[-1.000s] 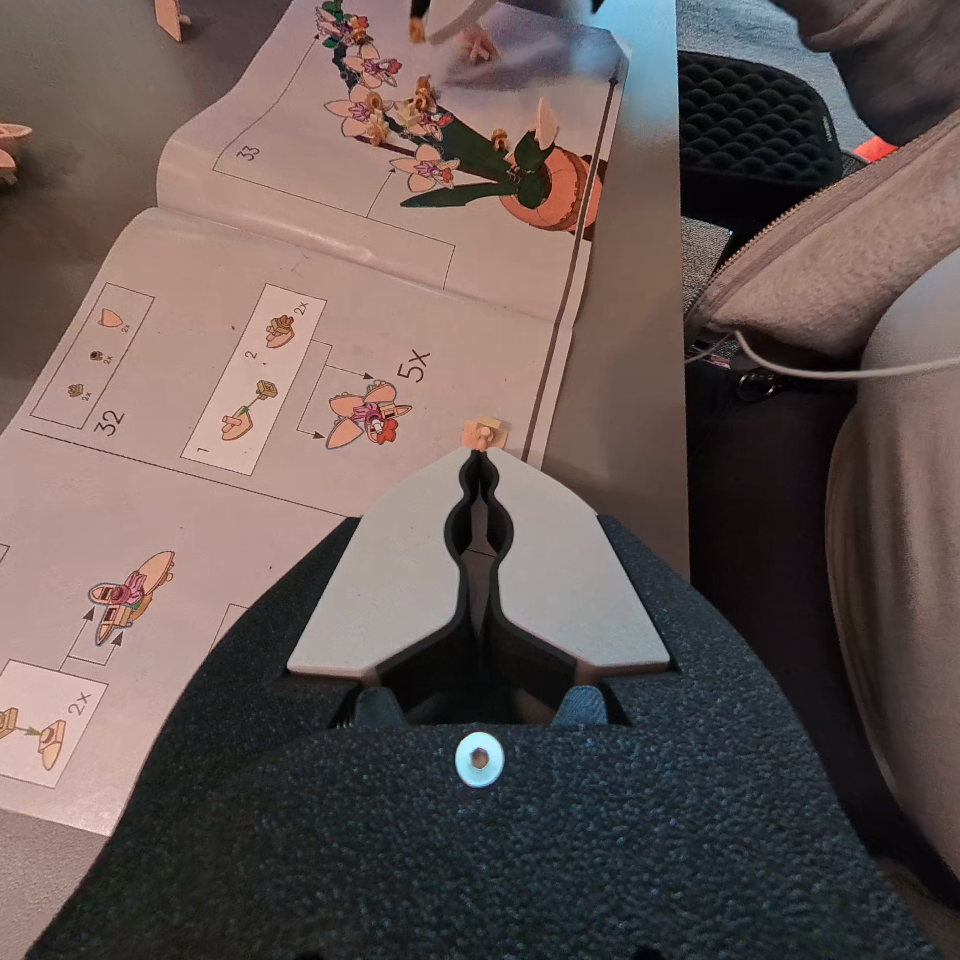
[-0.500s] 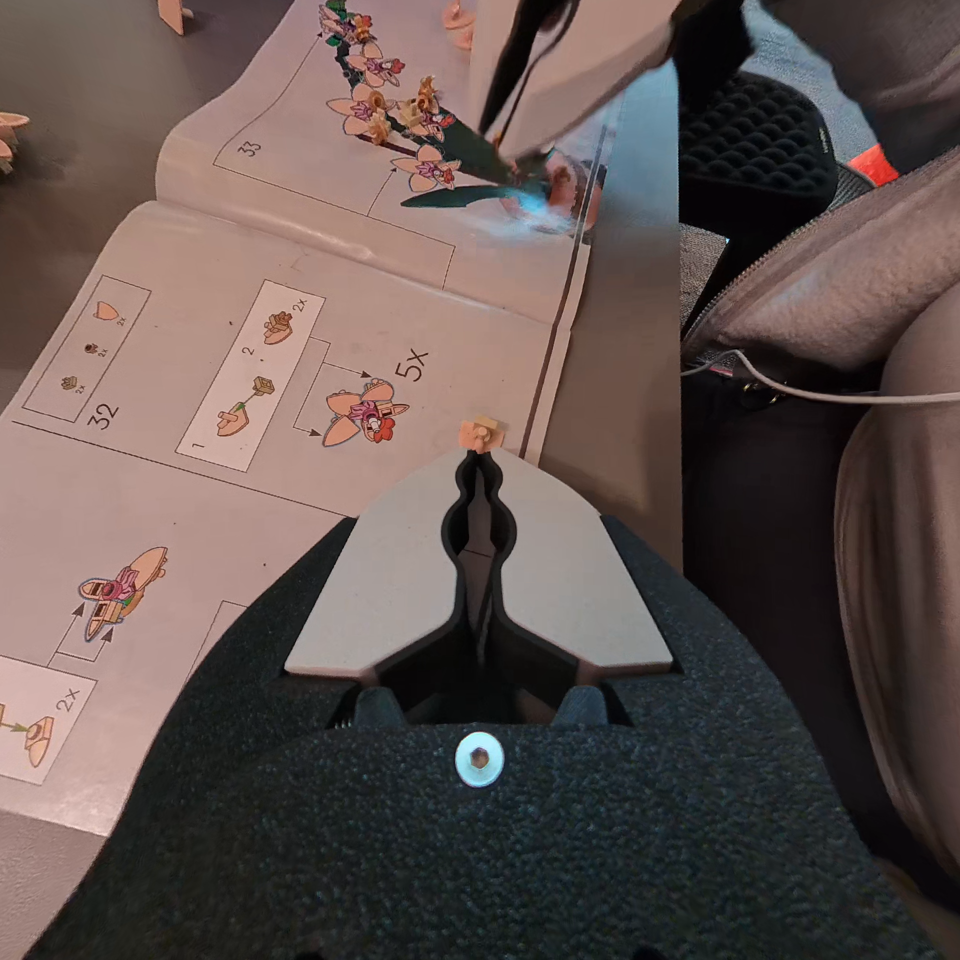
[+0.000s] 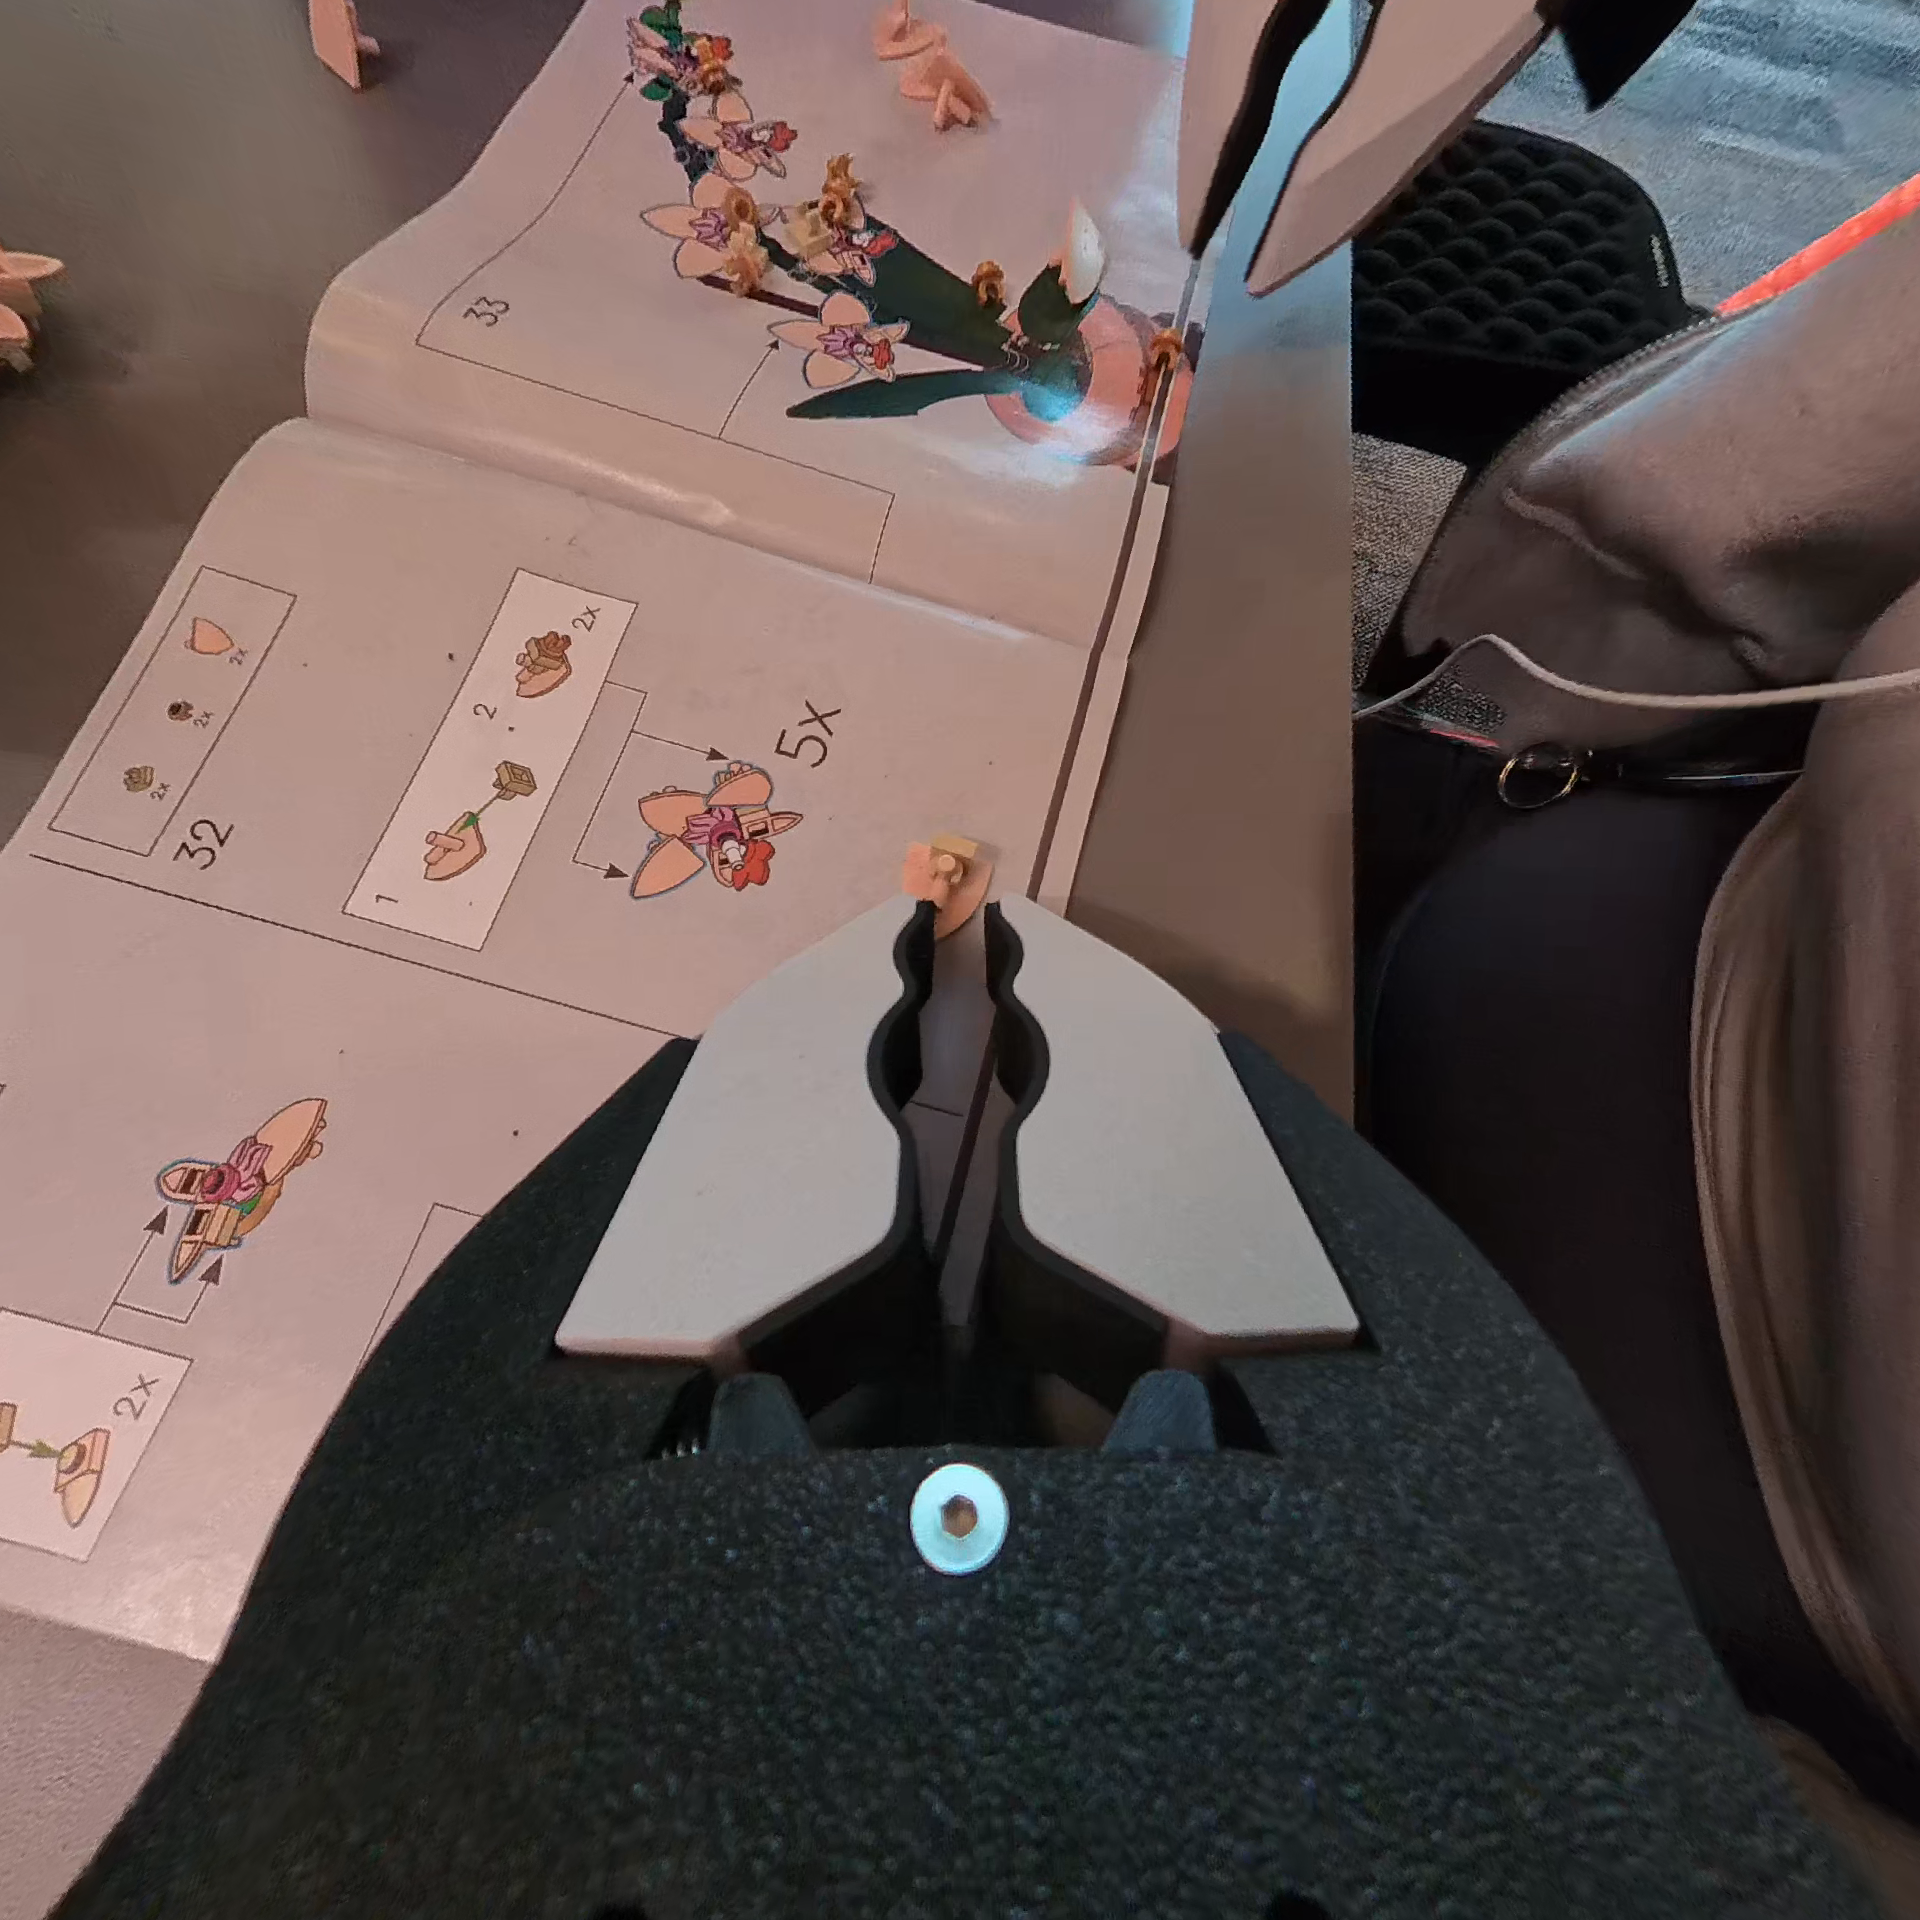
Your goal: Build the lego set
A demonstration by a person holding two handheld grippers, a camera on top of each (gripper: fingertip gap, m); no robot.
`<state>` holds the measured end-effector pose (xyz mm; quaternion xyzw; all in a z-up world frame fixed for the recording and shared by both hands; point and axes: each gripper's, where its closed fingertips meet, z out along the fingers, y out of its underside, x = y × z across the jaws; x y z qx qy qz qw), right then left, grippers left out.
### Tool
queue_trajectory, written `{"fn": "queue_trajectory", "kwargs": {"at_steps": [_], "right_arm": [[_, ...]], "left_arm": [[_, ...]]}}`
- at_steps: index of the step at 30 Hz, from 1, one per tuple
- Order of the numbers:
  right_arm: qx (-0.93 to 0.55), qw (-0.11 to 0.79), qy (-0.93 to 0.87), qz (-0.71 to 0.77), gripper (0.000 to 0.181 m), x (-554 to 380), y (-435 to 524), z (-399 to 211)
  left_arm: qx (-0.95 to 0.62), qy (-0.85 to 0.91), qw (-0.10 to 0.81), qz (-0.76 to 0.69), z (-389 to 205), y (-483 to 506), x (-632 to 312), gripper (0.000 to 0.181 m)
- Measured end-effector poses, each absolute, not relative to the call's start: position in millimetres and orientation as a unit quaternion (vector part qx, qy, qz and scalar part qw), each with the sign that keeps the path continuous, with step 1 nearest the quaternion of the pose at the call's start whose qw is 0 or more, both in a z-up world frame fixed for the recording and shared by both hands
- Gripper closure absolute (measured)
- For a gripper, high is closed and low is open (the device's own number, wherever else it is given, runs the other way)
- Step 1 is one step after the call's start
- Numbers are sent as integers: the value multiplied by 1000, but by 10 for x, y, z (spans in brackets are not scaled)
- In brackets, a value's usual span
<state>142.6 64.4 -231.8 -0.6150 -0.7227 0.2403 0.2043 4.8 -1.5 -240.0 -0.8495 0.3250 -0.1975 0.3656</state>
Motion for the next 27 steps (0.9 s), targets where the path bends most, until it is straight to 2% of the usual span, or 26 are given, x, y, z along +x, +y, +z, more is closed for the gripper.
{"fn": "queue_trajectory", "kwargs": {"at_steps": [1,13,16,20,24,27], "right_arm": [[-612,207,-723,245,171,1397,638,-2321],[-605,220,-715,272,176,1270,680,-2414],[-556,311,-696,332,175,1013,662,-2065],[-433,496,-653,374,176,517,526,-1459],[-364,581,-611,396,176,161,331,-1215],[-351,601,-594,404,176,-16,247,-1176]], "left_arm": [[-850,325,365,-197,-2400,-14,48,172],[-849,328,378,-170,-2309,-2,-23,158],[-826,285,457,-169,-2013,132,-79,154],[-766,190,549,-275,-1622,236,-28,165],[-684,99,584,-425,-1314,217,25,174],[-646,78,570,-501,-1204,152,59,174]]}}
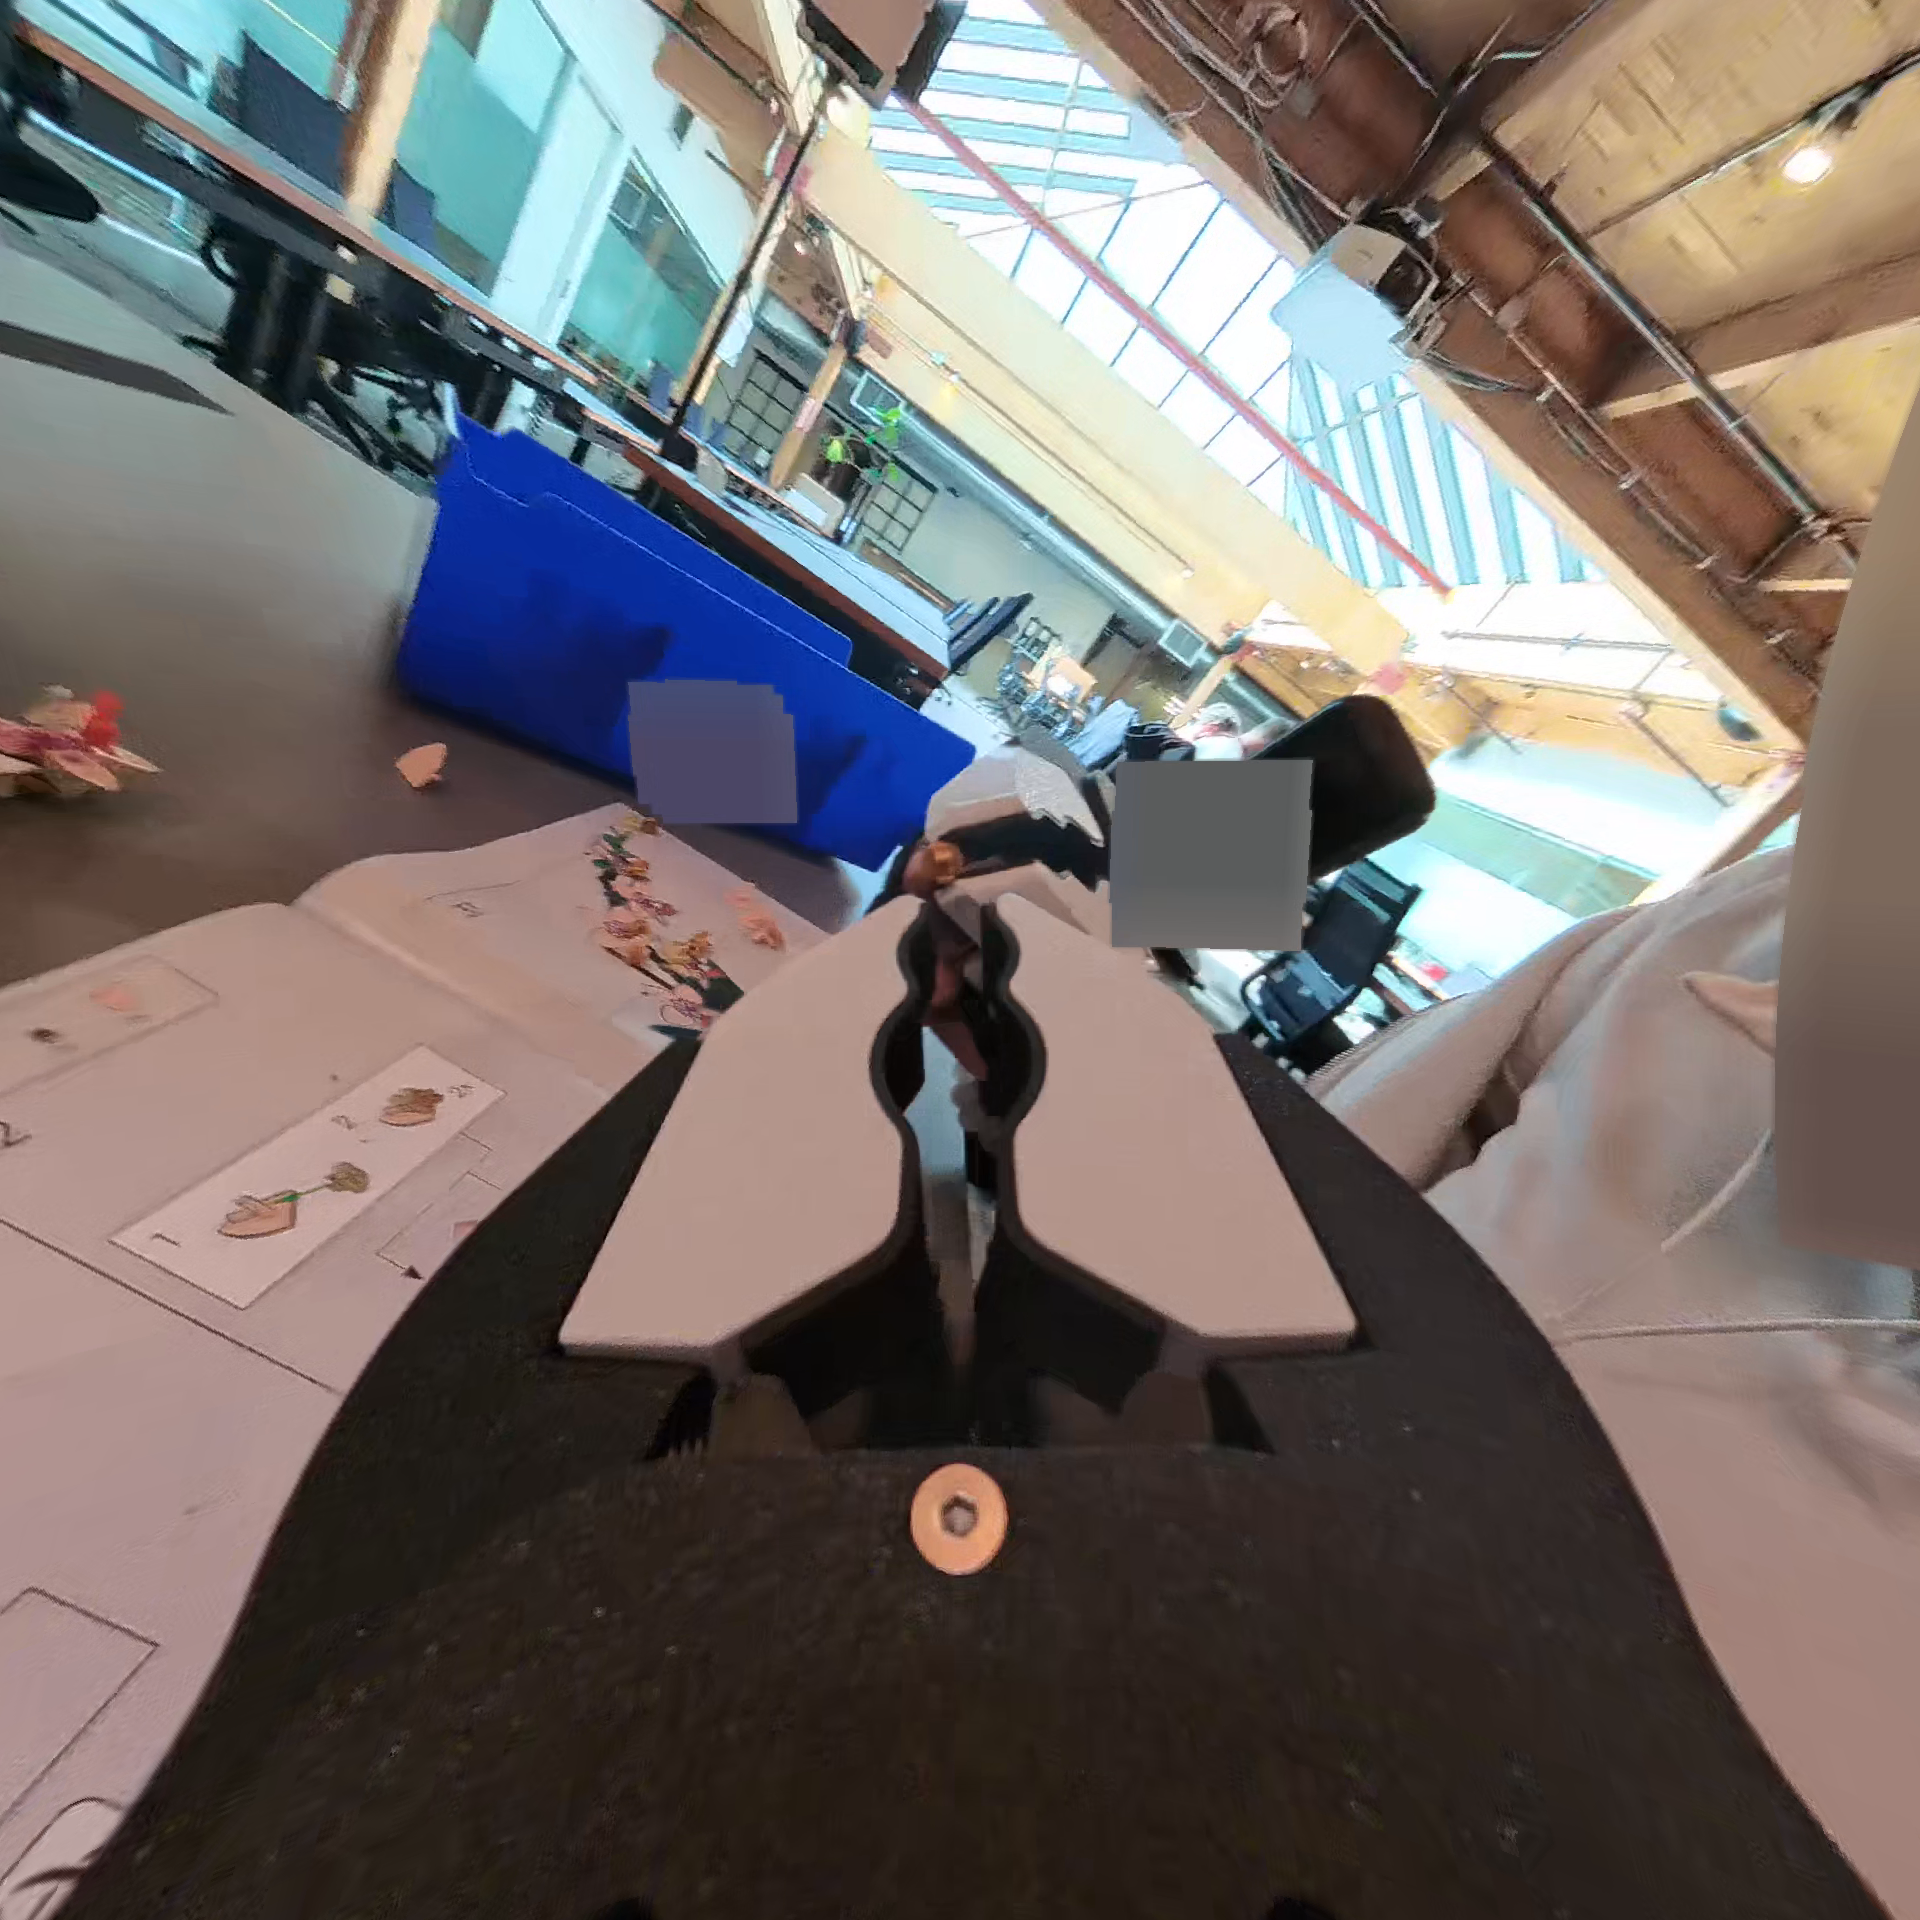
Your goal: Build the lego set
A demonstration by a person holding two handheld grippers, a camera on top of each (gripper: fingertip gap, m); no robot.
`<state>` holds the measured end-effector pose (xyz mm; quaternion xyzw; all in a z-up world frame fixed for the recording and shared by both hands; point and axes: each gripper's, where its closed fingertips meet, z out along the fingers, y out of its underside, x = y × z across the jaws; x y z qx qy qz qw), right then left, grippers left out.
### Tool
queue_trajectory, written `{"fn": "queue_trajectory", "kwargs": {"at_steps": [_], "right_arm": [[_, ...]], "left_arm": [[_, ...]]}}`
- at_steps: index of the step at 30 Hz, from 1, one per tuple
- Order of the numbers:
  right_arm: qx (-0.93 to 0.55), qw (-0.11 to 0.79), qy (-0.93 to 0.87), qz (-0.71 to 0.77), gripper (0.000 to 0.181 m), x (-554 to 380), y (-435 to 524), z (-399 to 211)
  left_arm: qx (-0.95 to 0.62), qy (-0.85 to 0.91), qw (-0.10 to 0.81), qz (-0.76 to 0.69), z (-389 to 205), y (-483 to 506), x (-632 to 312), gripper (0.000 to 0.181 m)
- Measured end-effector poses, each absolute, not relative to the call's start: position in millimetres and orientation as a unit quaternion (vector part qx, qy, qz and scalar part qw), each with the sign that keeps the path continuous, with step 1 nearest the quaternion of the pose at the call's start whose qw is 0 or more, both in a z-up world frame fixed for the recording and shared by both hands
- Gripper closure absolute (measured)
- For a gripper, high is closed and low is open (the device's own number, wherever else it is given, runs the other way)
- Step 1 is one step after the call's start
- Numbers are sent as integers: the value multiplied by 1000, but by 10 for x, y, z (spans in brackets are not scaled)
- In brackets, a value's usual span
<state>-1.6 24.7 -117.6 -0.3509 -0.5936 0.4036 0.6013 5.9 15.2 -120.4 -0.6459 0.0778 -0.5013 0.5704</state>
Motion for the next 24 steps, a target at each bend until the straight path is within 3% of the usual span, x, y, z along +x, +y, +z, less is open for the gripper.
{"fn": "queue_trajectory", "kwargs": {"at_steps": [14,20,24], "right_arm": [[-333,596,-603,412,176,-103,112,-1171],[-333,598,-605,407,175,-96,90,-1206],[-325,557,-646,409,174,-70,8,-1314]], "left_arm": [[-626,78,564,-533,-1167,110,0,171],[-632,99,564,-521,-1185,84,6,180],[-671,166,541,-479,-1295,-1,37,180]]}}
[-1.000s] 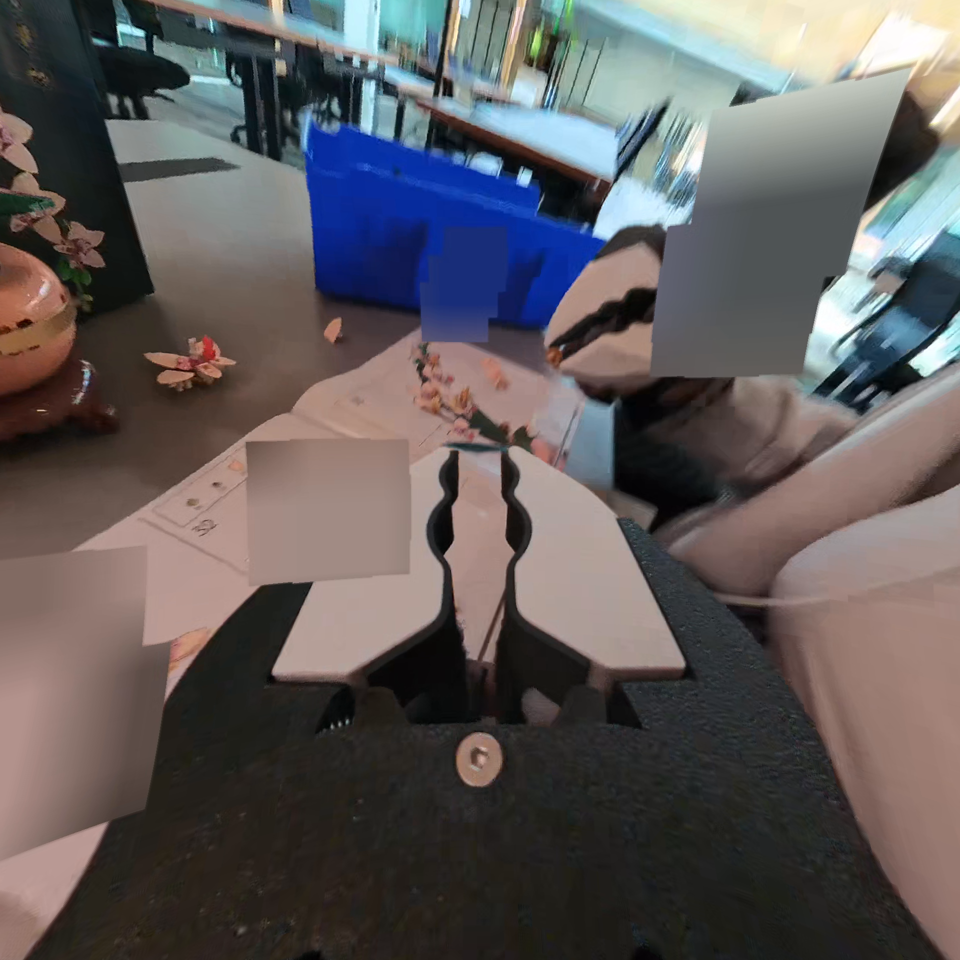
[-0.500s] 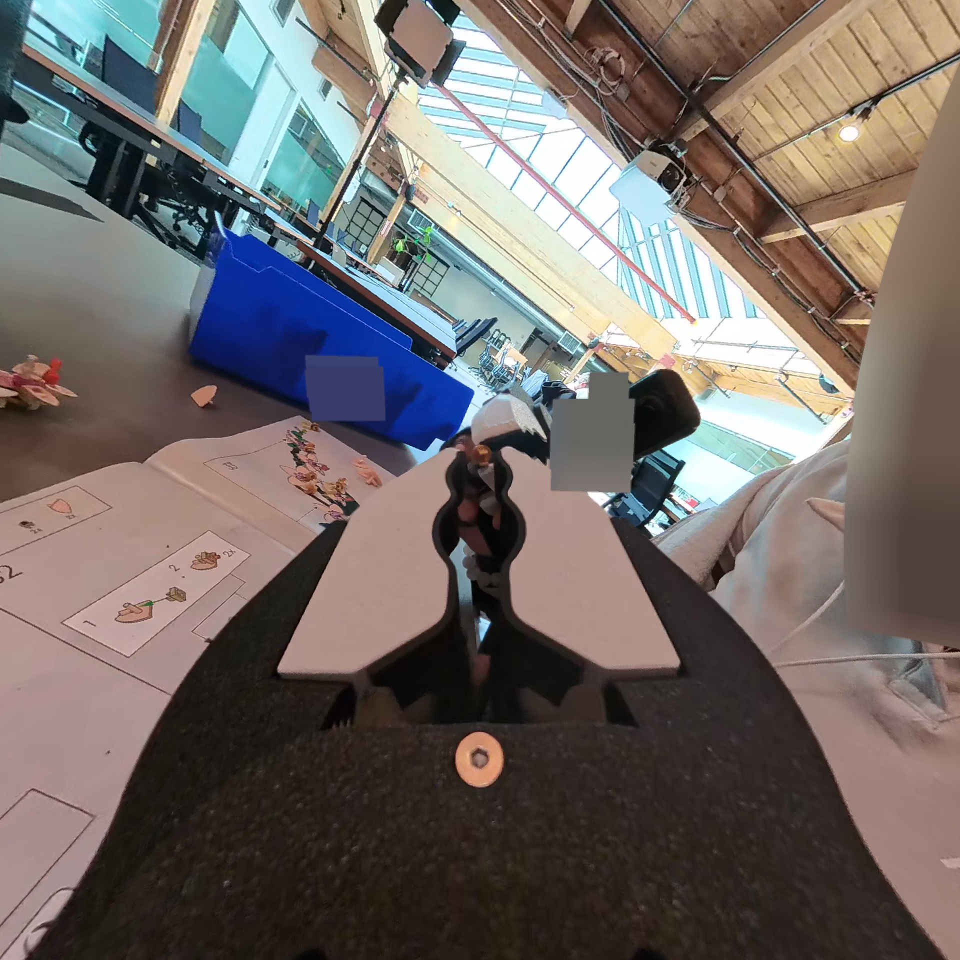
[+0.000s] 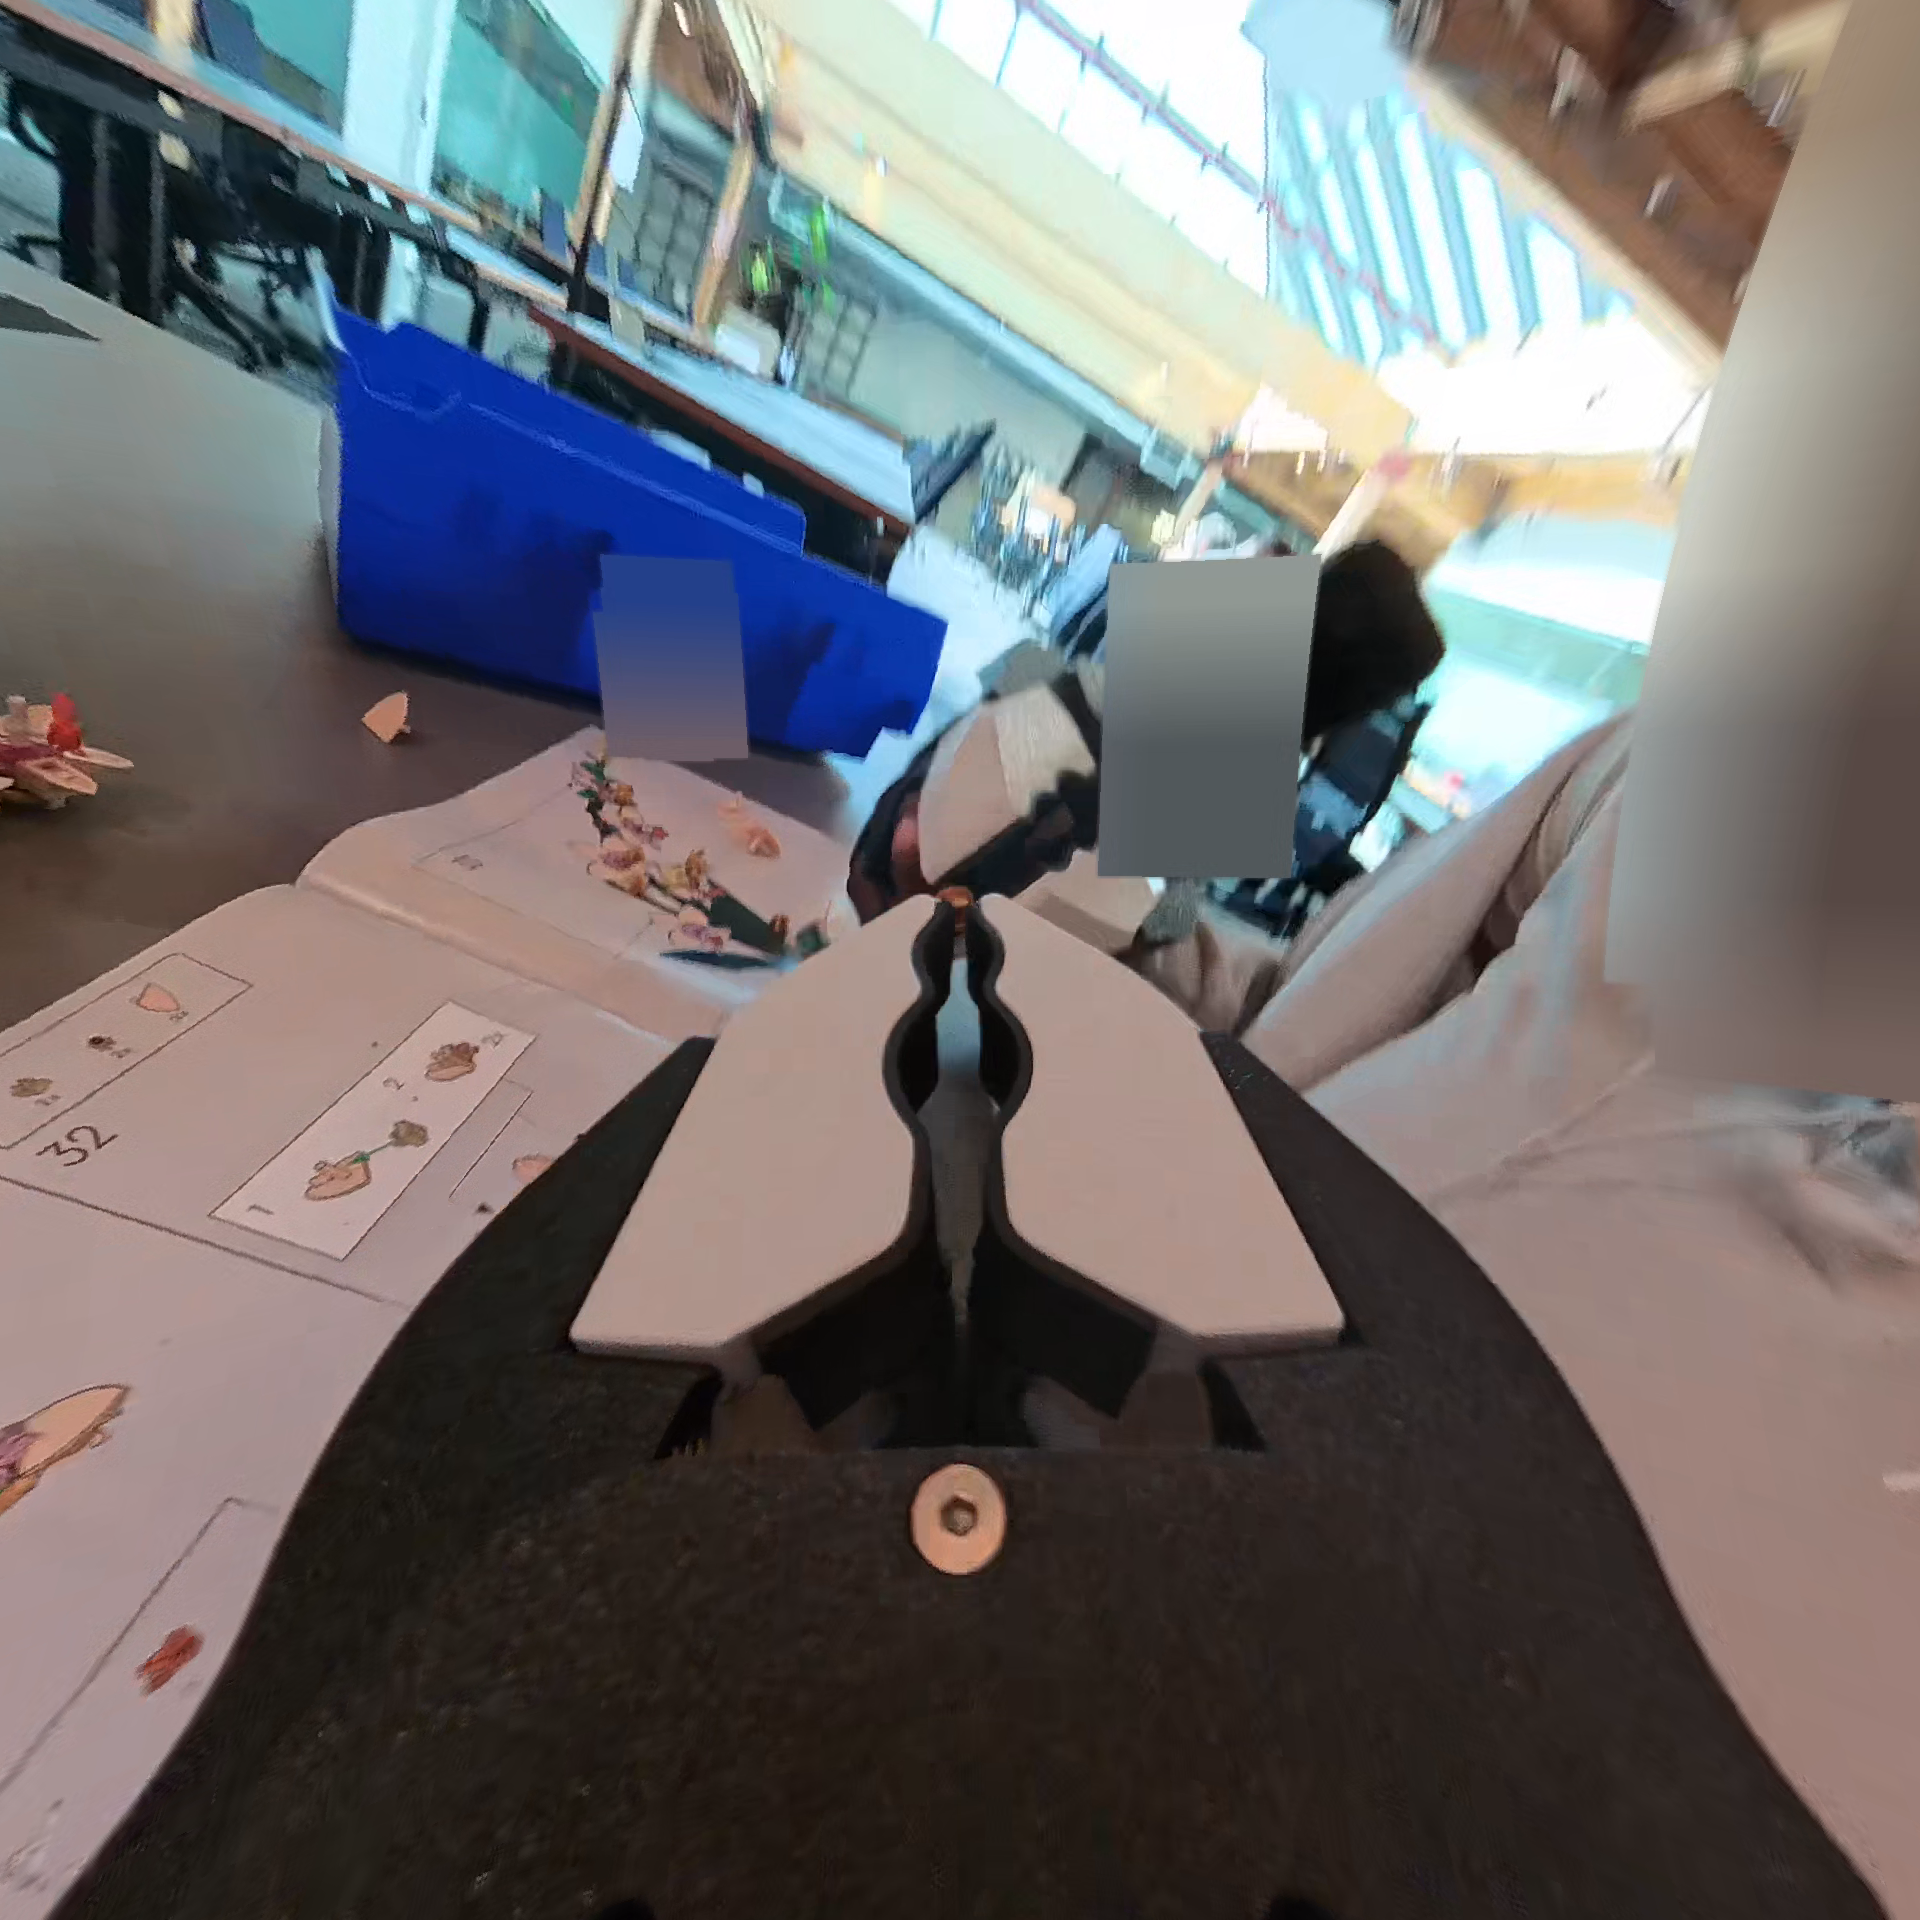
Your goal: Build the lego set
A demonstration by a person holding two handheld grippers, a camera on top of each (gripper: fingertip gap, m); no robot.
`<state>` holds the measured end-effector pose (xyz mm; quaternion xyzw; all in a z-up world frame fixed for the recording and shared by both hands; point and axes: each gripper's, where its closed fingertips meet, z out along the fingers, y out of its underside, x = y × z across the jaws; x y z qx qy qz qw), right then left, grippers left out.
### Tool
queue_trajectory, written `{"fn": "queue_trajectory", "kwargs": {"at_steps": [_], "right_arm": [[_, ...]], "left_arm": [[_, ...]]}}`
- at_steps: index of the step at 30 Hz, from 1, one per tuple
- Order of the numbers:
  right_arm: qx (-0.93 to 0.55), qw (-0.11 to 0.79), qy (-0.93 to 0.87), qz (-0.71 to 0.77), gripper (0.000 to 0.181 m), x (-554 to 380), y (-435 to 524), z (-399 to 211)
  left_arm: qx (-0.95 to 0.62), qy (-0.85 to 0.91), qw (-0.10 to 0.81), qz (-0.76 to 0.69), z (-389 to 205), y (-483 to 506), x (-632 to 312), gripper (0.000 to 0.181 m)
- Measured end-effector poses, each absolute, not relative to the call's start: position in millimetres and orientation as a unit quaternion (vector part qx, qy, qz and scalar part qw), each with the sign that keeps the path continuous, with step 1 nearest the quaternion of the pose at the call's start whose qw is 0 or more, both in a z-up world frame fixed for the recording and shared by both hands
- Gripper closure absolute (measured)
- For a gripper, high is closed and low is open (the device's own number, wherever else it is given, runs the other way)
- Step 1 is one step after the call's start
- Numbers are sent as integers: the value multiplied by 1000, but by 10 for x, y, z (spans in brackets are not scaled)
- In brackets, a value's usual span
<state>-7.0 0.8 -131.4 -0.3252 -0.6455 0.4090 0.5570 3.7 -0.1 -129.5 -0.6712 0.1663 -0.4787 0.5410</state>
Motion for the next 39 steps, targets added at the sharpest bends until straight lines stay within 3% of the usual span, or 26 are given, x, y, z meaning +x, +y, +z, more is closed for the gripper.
{"fn": "queue_trajectory", "kwargs": {"at_steps": [6,10,21,39], "right_arm": [[-322,426,-747,396,176,3,-91,-1532],[-297,360,-815,343,175,58,-141,-1729],[-249,397,-830,303,175,20,-161,-1834],[-333,444,-753,354,176,-85,-43,-1819]], "left_arm": [[-766,291,462,-340,-1735,-126,54,179],[-773,306,437,-345,-1812,-178,115,179],[-763,279,425,-398,-1794,-187,132,179],[-761,228,445,-414,-1775,-64,27,178]]}}
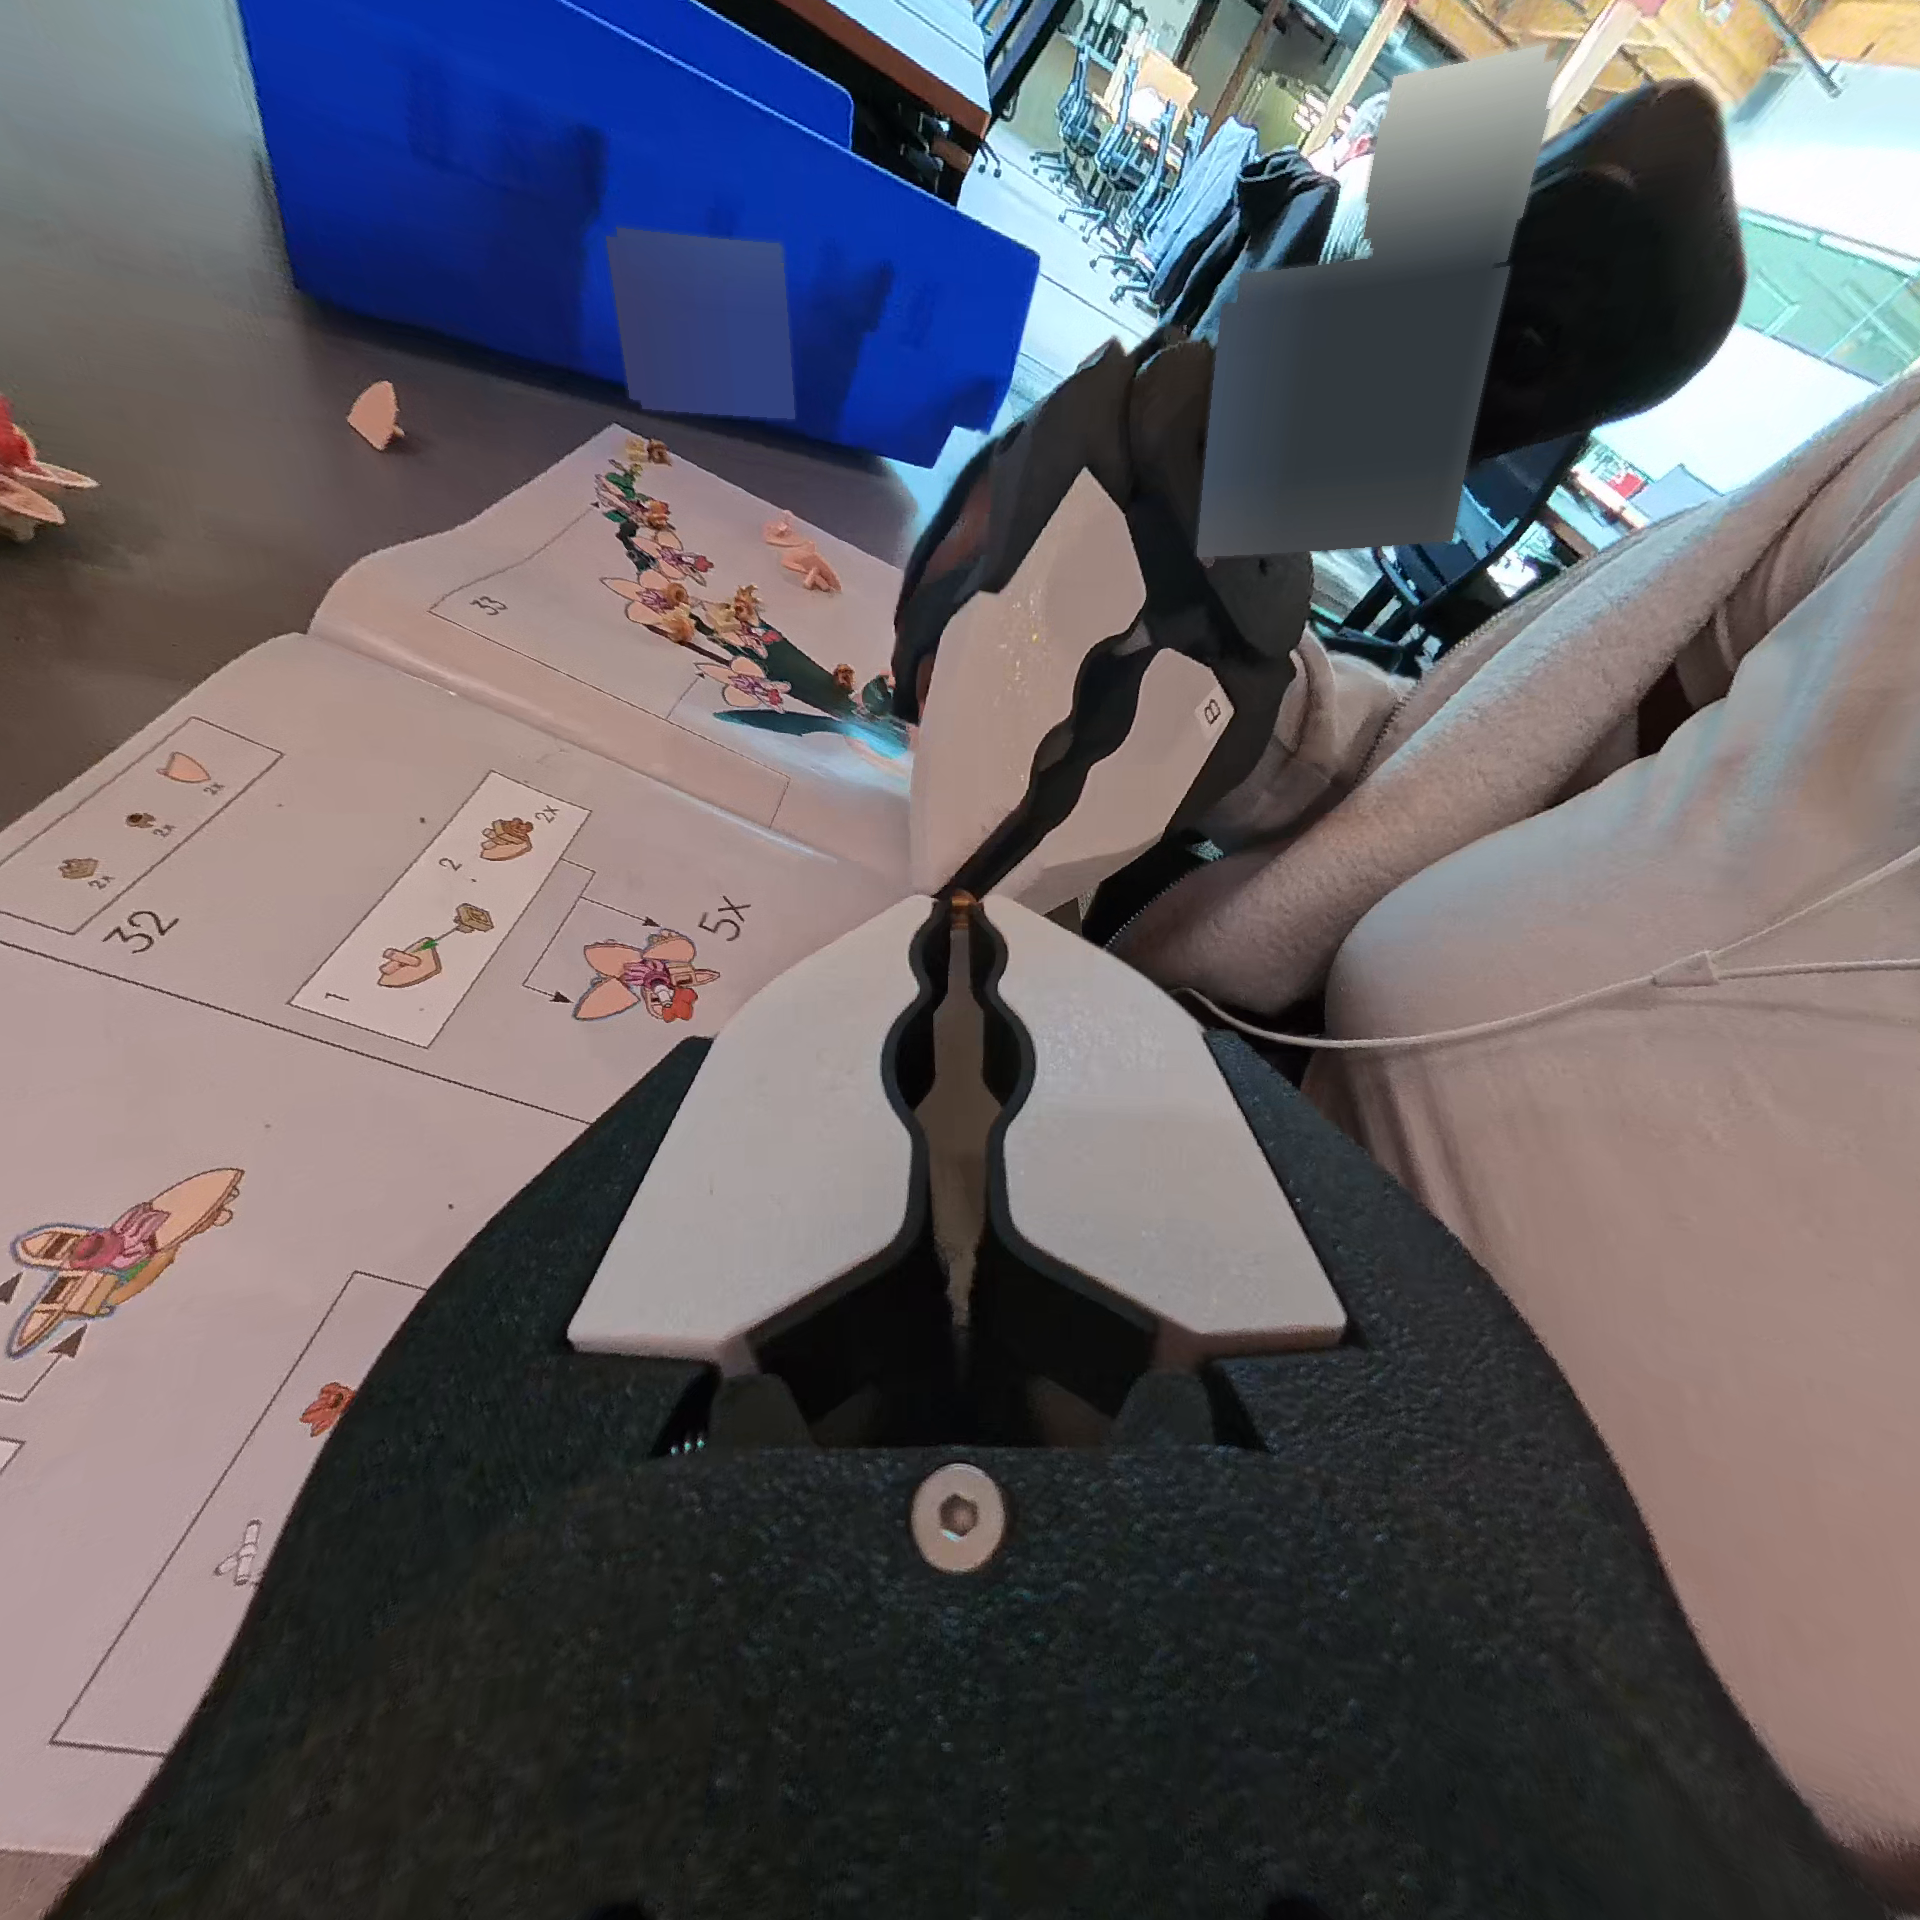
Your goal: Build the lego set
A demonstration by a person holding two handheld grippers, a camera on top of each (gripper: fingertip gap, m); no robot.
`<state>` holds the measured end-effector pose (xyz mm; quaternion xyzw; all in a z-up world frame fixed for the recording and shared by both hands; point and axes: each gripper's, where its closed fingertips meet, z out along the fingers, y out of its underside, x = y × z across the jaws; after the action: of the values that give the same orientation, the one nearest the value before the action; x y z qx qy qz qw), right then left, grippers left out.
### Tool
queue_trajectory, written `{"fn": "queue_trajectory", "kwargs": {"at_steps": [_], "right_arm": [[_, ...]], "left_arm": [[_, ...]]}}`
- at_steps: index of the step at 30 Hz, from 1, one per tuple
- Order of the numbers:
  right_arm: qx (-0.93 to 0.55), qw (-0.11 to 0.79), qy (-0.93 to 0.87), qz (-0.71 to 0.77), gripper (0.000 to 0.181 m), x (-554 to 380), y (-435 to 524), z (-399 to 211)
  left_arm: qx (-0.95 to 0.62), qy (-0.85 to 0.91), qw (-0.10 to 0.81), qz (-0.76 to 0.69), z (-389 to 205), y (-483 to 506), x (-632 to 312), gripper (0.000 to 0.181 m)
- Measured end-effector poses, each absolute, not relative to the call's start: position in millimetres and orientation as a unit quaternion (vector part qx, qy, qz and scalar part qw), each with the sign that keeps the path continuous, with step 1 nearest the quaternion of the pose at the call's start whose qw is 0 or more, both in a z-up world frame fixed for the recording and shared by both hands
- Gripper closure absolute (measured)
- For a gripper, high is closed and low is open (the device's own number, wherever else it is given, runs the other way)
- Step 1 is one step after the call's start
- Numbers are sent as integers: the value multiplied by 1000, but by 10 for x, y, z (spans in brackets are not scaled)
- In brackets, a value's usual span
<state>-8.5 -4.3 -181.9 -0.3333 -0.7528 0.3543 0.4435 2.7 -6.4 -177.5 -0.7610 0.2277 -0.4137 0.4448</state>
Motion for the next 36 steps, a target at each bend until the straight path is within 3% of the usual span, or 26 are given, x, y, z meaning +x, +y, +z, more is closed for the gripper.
{"fn": "queue_trajectory", "kwargs": {"at_steps": [16,28,36], "right_arm": [[-390,496,-651,421,176,-183,100,-1613],[-406,500,-572,508,176,-173,77,-1438],[-415,499,-563,512,176,-191,68,-1431]], "left_arm": [[-745,178,474,-434,-1680,42,-57,166],[-670,137,531,-500,-1381,64,-90,178],[-673,144,532,-493,-1389,59,-75,175]]}}
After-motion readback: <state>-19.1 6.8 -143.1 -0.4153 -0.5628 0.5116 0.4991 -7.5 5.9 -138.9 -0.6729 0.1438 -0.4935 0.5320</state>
